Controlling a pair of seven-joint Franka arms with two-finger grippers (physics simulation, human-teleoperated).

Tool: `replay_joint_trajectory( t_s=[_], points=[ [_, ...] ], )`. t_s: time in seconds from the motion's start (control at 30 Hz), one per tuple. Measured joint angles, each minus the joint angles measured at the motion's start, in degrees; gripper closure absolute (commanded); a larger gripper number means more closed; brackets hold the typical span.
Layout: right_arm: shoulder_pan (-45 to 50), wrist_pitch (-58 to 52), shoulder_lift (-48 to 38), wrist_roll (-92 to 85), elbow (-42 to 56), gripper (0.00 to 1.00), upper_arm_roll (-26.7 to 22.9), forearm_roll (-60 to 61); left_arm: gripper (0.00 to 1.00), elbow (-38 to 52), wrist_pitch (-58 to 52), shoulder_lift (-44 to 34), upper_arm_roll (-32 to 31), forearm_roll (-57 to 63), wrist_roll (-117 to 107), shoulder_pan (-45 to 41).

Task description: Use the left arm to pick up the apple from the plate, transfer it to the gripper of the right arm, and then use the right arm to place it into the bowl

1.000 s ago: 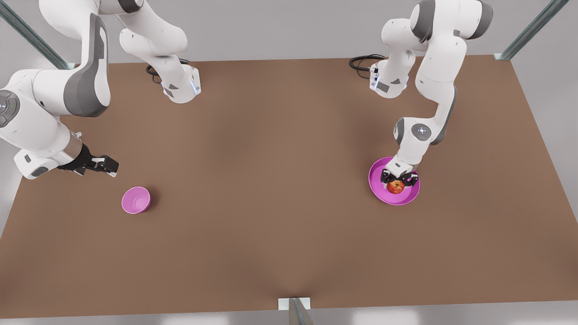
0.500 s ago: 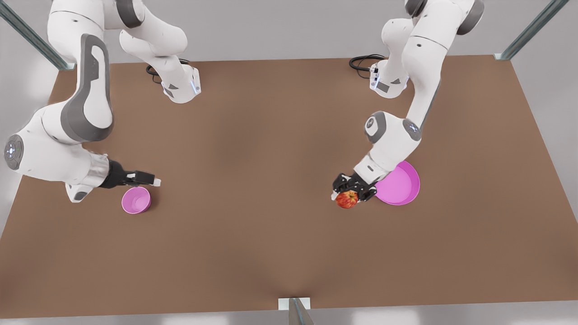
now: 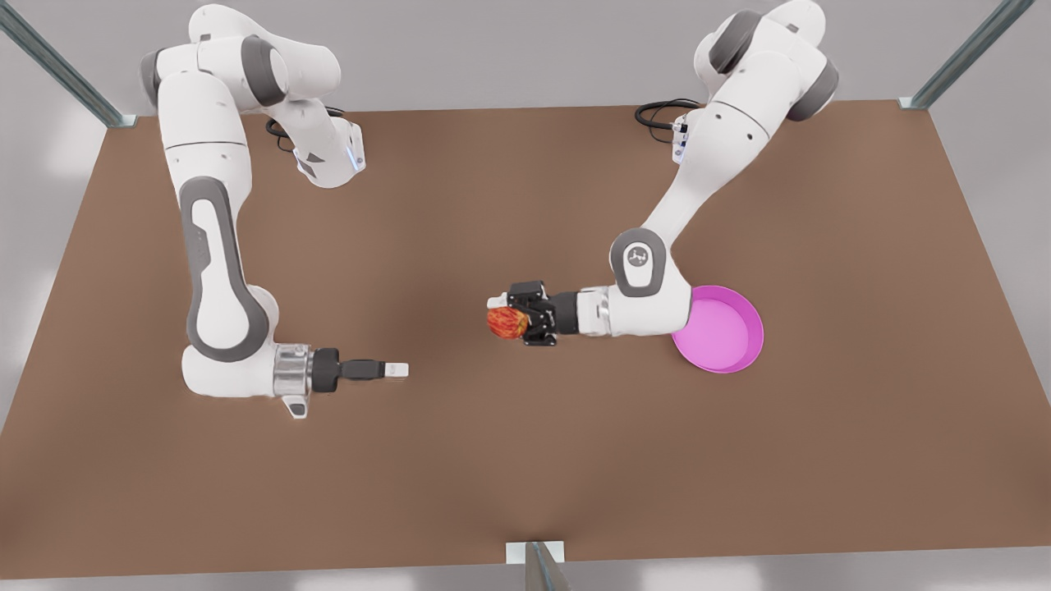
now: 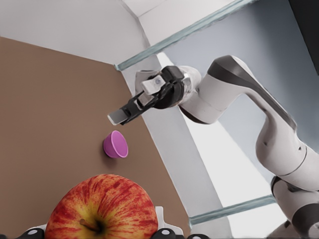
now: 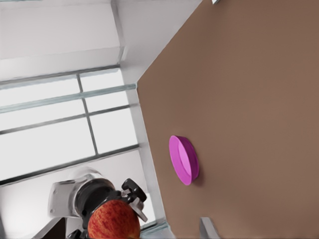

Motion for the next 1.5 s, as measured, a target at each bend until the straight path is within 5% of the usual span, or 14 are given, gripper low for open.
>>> replay_joint_trajectory(
  t_s=[0.4,0.87,1.3,1.5],
  points=[
    [-0.3,13.4,-5.1,-12.3,-8.8,0.0,11.6,-1.8,0.27,6.6,-0.6,8.5,0.0,-12.8,32.2,-3.7],
    [-0.3,21.3,-6.1,-17.9,-7.8,0.0,13.1,-1.9,0.26,7.2,0.1,10.2,0.2,-13.6,52.1,-4.1],
    [1.6,26.3,-7.3,-13.2,-4.6,0.0,14.5,-28.3,0.27,7.2,0.2,10.2,0.2,-13.6,61.2,-4.3],
    [-6.3,22.7,-6.3,-10.4,-4.7,0.0,15.4,-21.1,0.27,7.2,0.3,10.2,0.2,-13.5,63.7,-4.4]
  ],
)
